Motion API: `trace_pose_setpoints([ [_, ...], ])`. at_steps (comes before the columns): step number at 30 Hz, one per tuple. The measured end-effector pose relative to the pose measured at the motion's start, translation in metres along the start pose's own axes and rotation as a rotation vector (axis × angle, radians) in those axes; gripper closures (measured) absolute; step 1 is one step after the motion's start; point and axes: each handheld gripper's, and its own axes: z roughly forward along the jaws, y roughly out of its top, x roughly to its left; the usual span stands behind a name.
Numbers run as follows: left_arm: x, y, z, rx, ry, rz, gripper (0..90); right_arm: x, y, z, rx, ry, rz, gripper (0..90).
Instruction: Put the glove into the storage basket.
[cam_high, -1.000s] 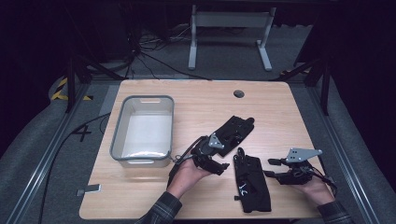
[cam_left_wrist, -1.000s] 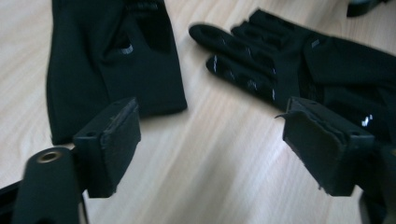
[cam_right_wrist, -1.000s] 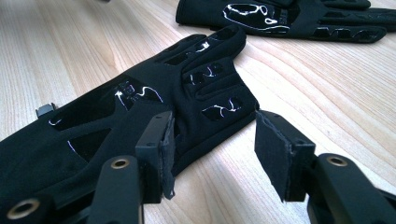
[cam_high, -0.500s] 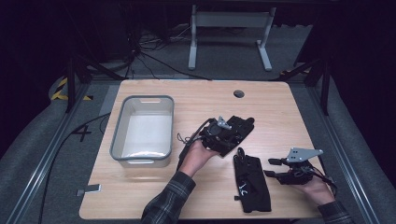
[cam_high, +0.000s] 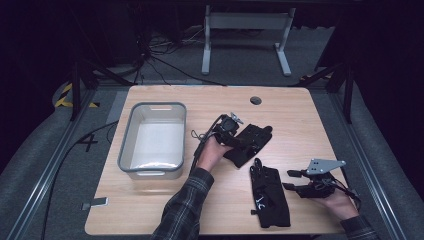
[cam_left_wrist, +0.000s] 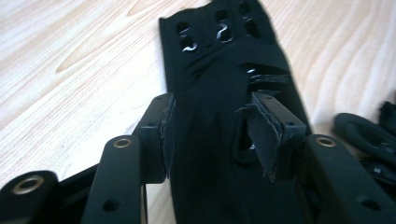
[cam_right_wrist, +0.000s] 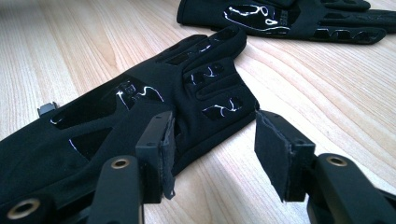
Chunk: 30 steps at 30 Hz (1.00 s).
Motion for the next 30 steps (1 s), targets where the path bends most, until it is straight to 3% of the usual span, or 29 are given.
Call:
trace_pose_setpoints([
  [9,0.010,-0.008,0.020,0.041,-0.029,-0.037,55.0,0.000,0.000,0.000,0.003,-0.003,-0.005,48.4],
  [14,0.008,-0.008,0.022,0.046,-0.022,-0.023,68.5,0.000,0.000,0.000,0.002,-0.003,-0.004,48.4],
  [19,0.008,-0.008,0.021,0.041,-0.019,-0.018,86.0,0.001,0.000,0.000,0.003,-0.001,-0.006,48.4],
  [30,0.006,-0.003,-0.001,-0.011,-0.037,-0.064,87.4,0.001,0.000,0.001,0.003,-0.002,-0.004,48.4],
])
